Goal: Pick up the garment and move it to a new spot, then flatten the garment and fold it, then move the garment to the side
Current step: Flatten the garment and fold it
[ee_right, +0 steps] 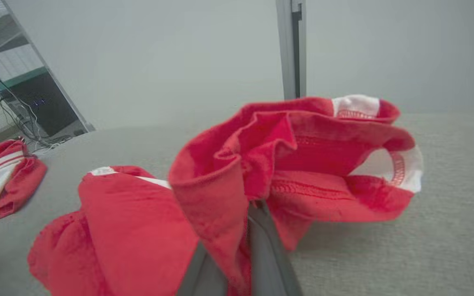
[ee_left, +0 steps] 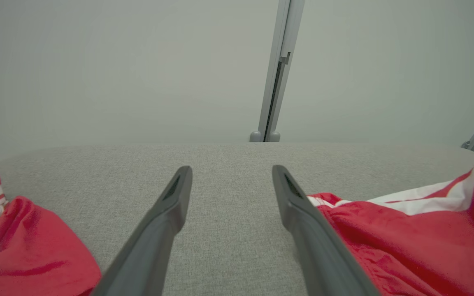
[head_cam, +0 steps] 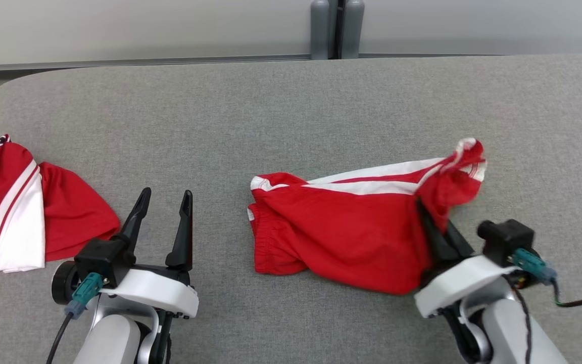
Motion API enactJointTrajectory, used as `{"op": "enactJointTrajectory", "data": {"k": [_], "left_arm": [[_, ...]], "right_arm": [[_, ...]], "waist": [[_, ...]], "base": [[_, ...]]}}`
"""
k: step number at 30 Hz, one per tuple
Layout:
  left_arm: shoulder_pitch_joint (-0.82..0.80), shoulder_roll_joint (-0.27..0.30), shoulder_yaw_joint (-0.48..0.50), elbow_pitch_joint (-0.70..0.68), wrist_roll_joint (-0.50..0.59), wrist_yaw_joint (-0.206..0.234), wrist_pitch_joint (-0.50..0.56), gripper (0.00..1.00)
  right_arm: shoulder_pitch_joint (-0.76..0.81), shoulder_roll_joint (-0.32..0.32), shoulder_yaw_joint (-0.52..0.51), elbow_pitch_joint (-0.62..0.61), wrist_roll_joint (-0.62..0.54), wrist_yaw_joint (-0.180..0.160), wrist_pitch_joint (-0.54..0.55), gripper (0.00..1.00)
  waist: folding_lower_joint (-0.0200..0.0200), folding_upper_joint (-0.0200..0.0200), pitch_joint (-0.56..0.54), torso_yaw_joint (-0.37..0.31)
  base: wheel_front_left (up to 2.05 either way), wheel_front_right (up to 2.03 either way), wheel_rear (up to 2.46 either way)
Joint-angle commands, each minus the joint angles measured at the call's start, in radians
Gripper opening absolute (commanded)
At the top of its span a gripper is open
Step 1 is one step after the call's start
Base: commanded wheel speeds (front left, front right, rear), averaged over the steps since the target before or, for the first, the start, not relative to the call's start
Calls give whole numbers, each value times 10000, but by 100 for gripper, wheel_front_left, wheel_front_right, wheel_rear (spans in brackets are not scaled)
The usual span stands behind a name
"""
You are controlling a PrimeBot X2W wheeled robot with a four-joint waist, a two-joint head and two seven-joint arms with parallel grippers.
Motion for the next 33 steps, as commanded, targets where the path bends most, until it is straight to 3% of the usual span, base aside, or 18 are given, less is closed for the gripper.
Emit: {"op": "enactJointTrajectory", "data": {"k": [1,2,9,16,18,19,20,26,33], "left_arm": [[21,45,-6,-12,-44,15,-8,100],[21,45,-6,-12,-44,15,-8,100],[-218,-62,-286,25,1,-116,38,100],[-210,-158,-322,75,-108,-61,-55,100],[-226,-162,-319,110,-130,-52,-80,100],[-231,-160,-321,132,-141,-51,-78,100],[-227,-150,-324,153,-137,-48,-93,100],[-89,-71,-267,205,-152,26,-149,100],[276,144,-148,73,-187,196,-127,100]], "right_arm": [[-189,120,528,-272,-62,-2,229,0],[-189,120,528,-272,-62,-2,229,0],[-711,313,3184,-192,329,-3,930,0],[-847,396,4212,786,873,-3,743,0],[-966,414,4424,952,929,-3,663,47],[-1032,416,4538,988,956,-3,602,88],[-1085,425,4668,973,970,-3,527,100],[-912,235,5054,-116,1040,-3,-8,100],[-69,-66,3521,-1670,657,-3,-115,100]], "waist": [[0,0,-32,88],[0,0,-32,88],[0,0,-81,543],[0,0,22,720],[0,0,44,703],[0,0,42,694],[0,0,32,680],[0,0,-182,547],[0,0,-636,282]], "base": [[0,0,0],[0,0,0],[0,0,0],[0,0,0],[0,0,0],[0,0,0],[0,0,0],[0,0,0],[0,0,0]]}}
